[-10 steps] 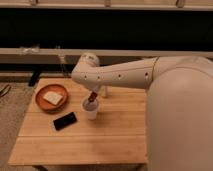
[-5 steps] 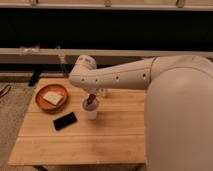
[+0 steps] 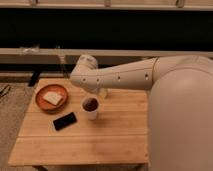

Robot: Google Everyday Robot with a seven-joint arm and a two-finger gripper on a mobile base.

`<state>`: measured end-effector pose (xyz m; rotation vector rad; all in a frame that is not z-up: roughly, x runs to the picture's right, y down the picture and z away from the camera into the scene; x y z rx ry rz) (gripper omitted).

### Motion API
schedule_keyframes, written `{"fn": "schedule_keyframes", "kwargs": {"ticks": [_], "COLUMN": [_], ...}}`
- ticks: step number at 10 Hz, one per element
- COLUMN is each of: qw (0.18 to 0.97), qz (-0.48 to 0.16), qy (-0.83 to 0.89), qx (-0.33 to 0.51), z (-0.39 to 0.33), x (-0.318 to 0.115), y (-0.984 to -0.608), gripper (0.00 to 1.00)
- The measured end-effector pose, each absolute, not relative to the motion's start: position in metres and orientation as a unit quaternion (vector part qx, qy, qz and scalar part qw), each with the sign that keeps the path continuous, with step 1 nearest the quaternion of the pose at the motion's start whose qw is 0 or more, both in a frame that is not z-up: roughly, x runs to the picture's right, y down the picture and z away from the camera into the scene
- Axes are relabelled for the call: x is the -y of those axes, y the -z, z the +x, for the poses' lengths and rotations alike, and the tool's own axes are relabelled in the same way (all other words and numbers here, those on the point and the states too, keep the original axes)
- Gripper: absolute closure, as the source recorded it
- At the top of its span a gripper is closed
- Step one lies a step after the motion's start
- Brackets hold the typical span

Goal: Place the pepper in the ceramic cup

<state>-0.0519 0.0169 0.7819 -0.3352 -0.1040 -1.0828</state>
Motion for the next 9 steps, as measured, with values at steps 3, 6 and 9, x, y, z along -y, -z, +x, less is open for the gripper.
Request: {"fn": "schedule_keyframes", "kwargs": {"ticks": [3,6,9], "qw": [0.855,0.856,0.856], "qz": [-0.142,-0.141,-0.141], "qy": [0.494,0.492,0.491], "qx": [0.068,0.073,0.072], "z": [-0.043,-0.045,-0.043], "x": [0.002,0.004,0.004], "y": [-0.765,-0.762,-0.762], "gripper": [0.20,0.20,0.20]}}
